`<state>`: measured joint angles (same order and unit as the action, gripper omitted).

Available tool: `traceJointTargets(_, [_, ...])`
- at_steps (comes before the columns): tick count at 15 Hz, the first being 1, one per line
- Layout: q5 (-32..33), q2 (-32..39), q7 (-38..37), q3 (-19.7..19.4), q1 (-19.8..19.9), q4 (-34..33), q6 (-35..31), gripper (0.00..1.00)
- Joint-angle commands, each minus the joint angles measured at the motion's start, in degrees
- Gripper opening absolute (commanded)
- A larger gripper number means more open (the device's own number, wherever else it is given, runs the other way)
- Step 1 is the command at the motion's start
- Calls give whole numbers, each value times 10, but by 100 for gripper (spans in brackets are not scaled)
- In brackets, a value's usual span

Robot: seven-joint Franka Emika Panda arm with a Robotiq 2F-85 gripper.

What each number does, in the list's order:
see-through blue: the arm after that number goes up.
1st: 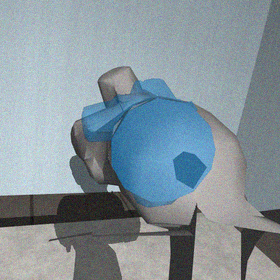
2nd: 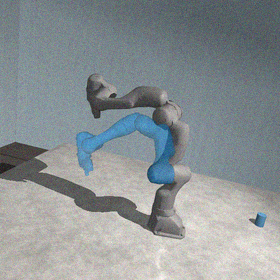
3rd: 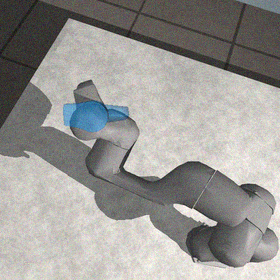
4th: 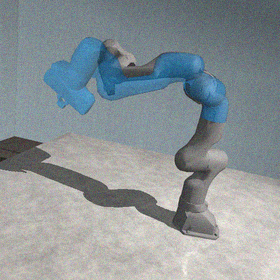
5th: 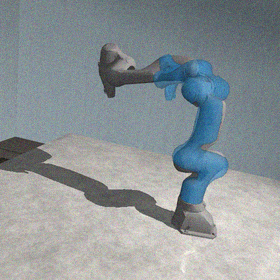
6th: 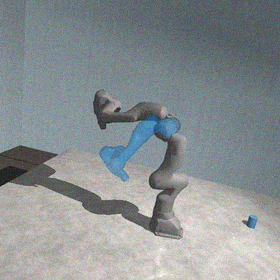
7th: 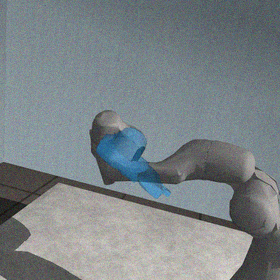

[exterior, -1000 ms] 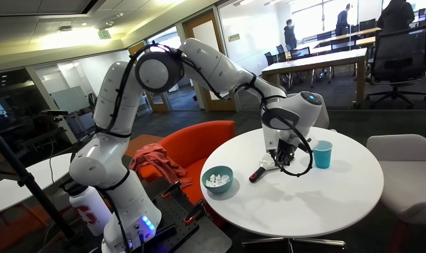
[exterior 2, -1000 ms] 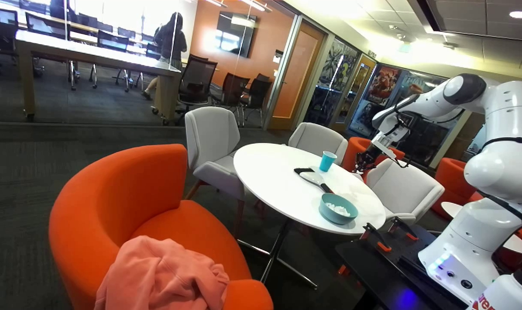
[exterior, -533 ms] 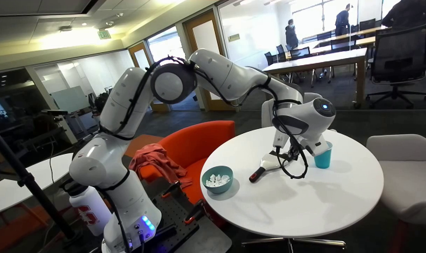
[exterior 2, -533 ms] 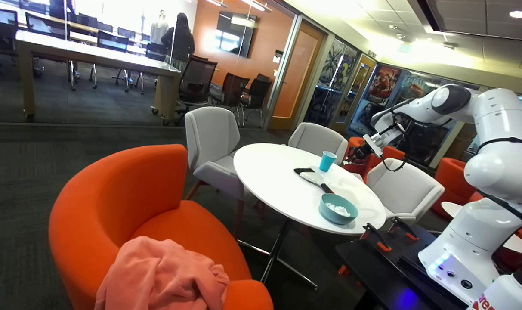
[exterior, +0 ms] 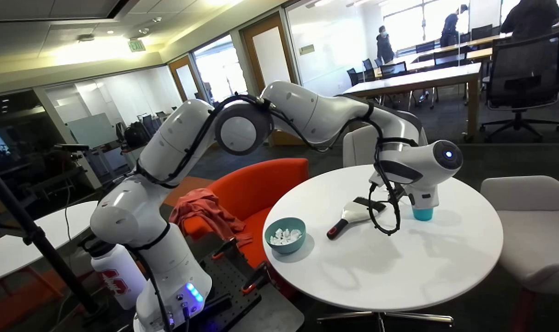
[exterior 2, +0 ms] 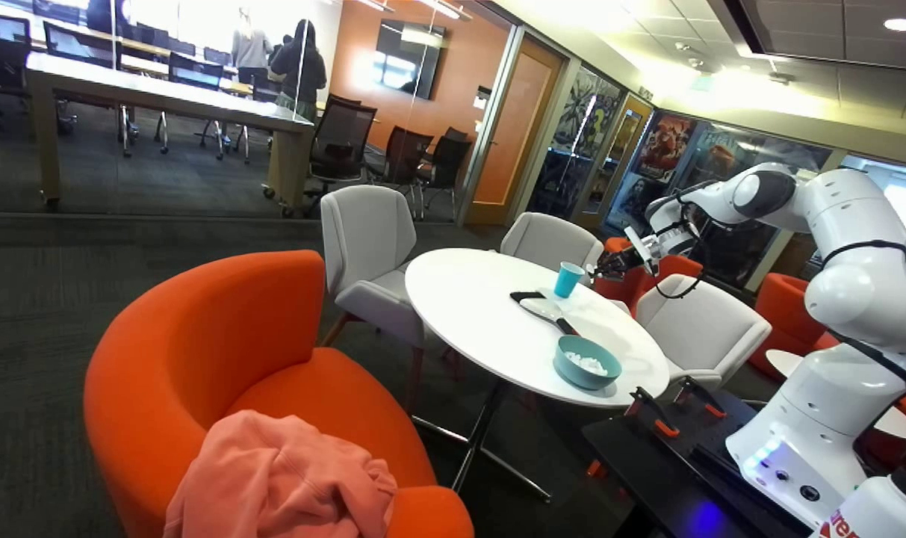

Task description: Put the spoon in the cup

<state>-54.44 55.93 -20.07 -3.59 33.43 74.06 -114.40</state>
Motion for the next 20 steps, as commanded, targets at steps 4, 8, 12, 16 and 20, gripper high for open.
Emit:
traceJointTargets(4, [-40,15,-31,-6,1,-23,26,2])
traceJointTargets(8, [-135,31,-81,3,11,-36,39,2])
traceJointTargets(12, [-233,50,-120,7,17,-55,34,2])
traceJointTargets(16, [-337,82,-148,19,22,-90,25,2])
traceJointTargets(20, [-384,129,-175,31,21,-147,12,2])
